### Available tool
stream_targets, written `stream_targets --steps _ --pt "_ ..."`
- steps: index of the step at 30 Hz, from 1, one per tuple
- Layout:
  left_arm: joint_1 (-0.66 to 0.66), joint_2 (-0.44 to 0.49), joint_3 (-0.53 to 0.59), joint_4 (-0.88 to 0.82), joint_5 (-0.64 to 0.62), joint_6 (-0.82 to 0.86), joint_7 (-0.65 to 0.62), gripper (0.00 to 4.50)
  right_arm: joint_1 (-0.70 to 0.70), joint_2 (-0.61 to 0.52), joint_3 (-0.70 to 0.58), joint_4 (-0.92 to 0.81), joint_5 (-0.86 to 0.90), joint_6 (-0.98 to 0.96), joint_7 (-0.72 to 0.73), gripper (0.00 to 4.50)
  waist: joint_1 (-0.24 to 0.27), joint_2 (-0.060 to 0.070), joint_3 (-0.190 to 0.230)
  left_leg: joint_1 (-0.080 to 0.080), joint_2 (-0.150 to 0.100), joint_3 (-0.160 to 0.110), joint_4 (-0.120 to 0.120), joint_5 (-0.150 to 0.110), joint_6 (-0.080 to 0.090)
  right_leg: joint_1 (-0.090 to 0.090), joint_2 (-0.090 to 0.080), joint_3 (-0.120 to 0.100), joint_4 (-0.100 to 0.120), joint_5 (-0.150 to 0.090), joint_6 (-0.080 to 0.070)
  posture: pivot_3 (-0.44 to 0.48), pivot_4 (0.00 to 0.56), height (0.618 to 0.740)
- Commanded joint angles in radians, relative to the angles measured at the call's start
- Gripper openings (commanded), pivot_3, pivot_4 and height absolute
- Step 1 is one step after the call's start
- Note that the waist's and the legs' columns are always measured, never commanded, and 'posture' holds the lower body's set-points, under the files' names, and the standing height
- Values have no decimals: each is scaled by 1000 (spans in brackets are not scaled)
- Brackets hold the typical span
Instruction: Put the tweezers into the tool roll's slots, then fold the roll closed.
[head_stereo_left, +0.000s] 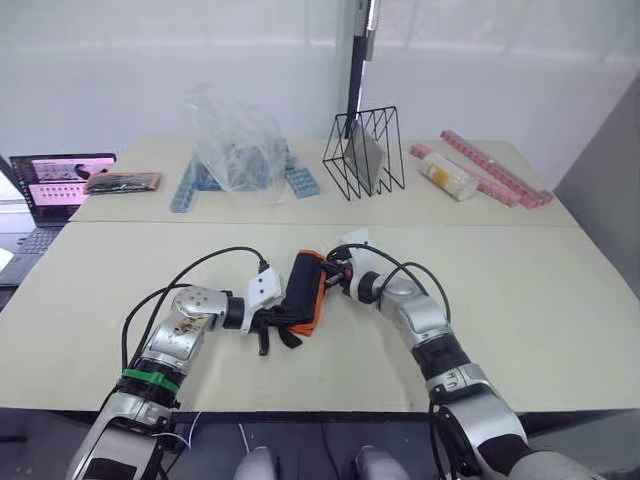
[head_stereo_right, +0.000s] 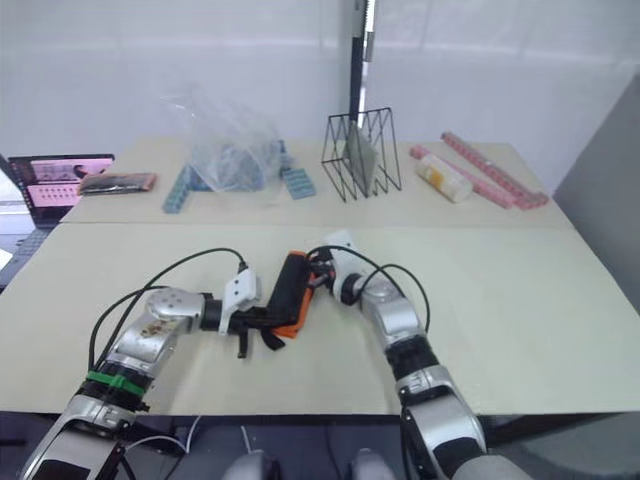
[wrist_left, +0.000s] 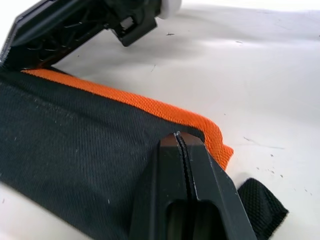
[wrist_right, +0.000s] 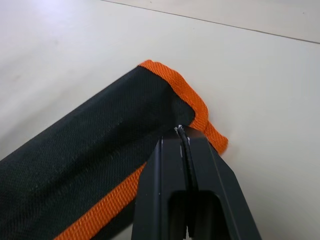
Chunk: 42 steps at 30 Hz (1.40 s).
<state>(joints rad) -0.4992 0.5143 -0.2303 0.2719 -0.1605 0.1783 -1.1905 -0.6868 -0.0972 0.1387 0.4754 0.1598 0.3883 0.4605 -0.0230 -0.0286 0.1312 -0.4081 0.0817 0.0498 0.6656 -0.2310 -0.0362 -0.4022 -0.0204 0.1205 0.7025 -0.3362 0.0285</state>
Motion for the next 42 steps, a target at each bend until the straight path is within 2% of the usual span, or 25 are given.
stream_targets --steps 1,10,13,17,21,24,29,35,42 --pt "29 8 -15 12 22 29 14 28 43 -5 23 -67 -9 59 26 0 0 0 0 -1 0 -1 0 0 0 0 0 -1 0 0 0 0 150 686" --pt "109 67 125 -232 -97 157 64 28 157 -93 54 -402 20 56 141 0 -21 0 5 -12 0 -7 0 0 0 -7 1 -2 -2 0 1 0 150 686" --pt "159 95 239 -356 -196 243 107 28 183 -141 14 -526 55 83 167 0 -21 0 6 -21 -1 -8 1 1 -1 -16 1 -3 0 0 1 0 150 686" --pt "252 144 440 -503 -327 330 168 28 235 -273 -89 -662 119 130 219 0 -14 -1 8 -29 -2 -14 3 1 -1 -21 0 -6 1 1 1 0 150 686" --pt "379 214 615 -537 -347 333 208 28 299 -410 -208 -695 158 137 259 0 -7 -1 9 -29 -5 -16 3 1 -1 -19 -3 -9 0 1 2 0 150 686" --pt "504 257 746 -510 -363 305 181 844 366 -490 -304 -679 193 126 296 836 -6 -3 10 -30 -5 -17 3 1 -1 -19 -4 -10 -1 1 2 0 150 686" --pt "687 296 930 -421 -339 194 147 2461 519 -562 -459 -639 263 66 379 2523 -6 -5 12 -29 -5 -17 3 1 -1 -19 -4 -11 -2 1 2 0 150 686" --pt "815 293 1050 -332 -333 118 133 4440 653 -603 -539 -520 258 -41 435 4498 -4 -7 14 -29 -5 -16 5 1 -1 -17 -4 -12 -3 0 2 0 150 686" --pt "861 263 1050 -342 -339 116 179 4480 671 -627 -550 -405 242 -125 450 4500 -6 -7 14 -28 -4 -16 8 1 -1 -17 -3 -12 -1 0 2 0 150 686"
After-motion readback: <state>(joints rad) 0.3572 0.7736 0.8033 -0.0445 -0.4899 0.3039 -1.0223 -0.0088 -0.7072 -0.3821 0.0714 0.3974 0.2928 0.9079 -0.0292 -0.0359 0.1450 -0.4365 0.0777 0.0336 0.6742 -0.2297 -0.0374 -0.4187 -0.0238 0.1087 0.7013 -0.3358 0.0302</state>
